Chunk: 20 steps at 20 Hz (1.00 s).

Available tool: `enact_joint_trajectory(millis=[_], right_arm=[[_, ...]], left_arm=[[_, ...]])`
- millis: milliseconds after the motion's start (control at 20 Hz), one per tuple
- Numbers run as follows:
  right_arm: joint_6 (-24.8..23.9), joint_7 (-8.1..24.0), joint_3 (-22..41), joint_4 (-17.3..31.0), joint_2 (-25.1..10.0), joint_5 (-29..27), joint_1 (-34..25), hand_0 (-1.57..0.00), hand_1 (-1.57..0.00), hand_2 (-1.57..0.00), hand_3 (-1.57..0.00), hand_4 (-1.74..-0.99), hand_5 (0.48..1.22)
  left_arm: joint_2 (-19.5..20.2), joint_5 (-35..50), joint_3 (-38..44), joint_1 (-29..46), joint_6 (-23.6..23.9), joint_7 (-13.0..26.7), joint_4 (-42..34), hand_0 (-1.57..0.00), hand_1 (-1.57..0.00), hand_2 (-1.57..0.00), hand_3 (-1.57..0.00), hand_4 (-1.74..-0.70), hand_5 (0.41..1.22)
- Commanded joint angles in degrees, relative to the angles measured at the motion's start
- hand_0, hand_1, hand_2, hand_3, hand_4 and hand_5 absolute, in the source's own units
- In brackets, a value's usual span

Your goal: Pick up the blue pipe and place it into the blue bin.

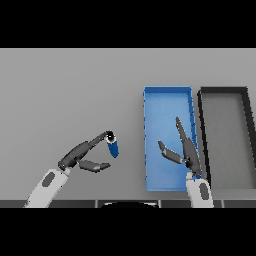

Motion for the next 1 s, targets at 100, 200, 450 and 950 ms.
enact_joint_trajectory(millis=[100,200,450,950], right_arm=[[0.12,0.14,-0.58,0.2,-0.15,-0.63,0.17,0.0,0.0,0.0,0.0,-1.218,0.612],[-0.11,-0.51,-0.28,0.12,0.15,-0.31,0.48,0.0,0.0,0.0,0.0,-1.208,0.608],[0.04,-0.49,-0.17,-0.82,-0.05,-0.25,1.08,0.0,0.0,0.0,0.0,-1.204,0.607],[0.32,0.38,-0.83,-0.52,-0.15,-1.22,0.95,0.0,0.0,0.0,0.0,-1.195,0.604]], left_arm=[[-3.78,-0.54,-0.46,-2.68,0.02,-0.28,4.65,0.0,0.0,0.0,0.0,-1.19,0.469],[-5.61,-1.75,-1.34,-4.25,0.26,-0.06,6.43,0.0,0.0,0.0,0.0,-1.17,0.464],[-9.35,-2.31,-1.74,-7.63,-0.6,-2.8,11.48,0.0,0.0,0.0,0.0,-1.17,0.495],[-15.89,-1.59,-2.05,-7.76,1.21,-4.56,14.36,-0.89,-1.0,-1.03,-1.01,-1.53,0.988]])
